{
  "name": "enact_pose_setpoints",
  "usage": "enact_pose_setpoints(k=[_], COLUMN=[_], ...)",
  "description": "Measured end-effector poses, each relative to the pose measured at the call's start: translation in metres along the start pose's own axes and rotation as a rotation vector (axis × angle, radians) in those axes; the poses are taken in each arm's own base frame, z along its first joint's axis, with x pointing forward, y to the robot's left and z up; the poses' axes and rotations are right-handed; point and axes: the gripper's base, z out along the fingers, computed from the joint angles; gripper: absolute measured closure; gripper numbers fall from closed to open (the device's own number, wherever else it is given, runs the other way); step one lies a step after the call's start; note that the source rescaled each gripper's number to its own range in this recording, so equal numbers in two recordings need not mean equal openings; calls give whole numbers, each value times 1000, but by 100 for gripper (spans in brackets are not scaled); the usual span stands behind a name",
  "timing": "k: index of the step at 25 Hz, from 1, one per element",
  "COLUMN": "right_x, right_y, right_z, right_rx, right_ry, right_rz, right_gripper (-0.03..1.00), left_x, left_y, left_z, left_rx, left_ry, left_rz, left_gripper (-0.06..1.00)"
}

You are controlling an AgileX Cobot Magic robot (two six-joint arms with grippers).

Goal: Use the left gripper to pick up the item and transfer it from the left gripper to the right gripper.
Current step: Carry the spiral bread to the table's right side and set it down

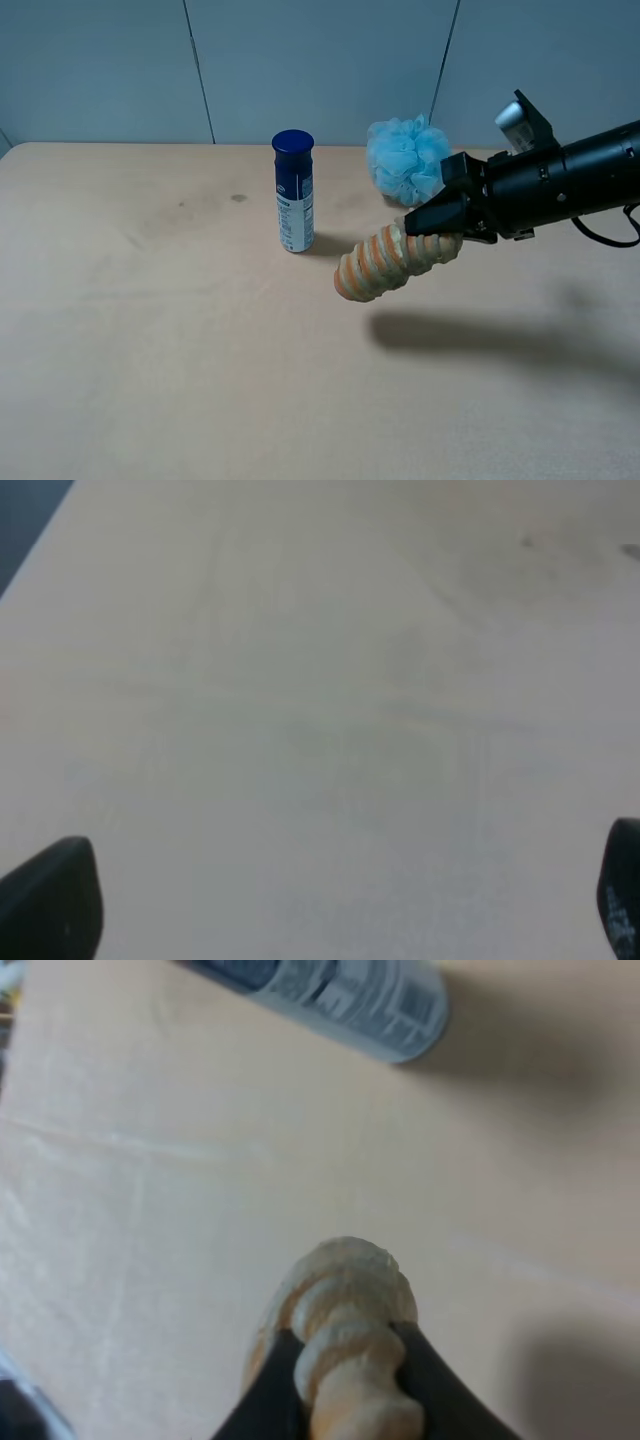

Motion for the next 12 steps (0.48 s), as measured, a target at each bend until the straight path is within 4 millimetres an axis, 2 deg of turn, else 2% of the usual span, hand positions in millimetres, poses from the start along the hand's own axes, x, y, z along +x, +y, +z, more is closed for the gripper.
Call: enact_pose_setpoints(k=[7,12], right_x=[-40,-65], right_y=[3,-29], right_z=[-23,-29], right_rx=[142,159], right_ry=[60,171], right_rz=[-83,14], right_gripper=[97,97], left_x=[0,0], left_y=[0,0], left_z=[0,0], left_rx=[-1,-1], left_ry=[0,0], left_rz=[0,0], left_gripper=[-4,-4])
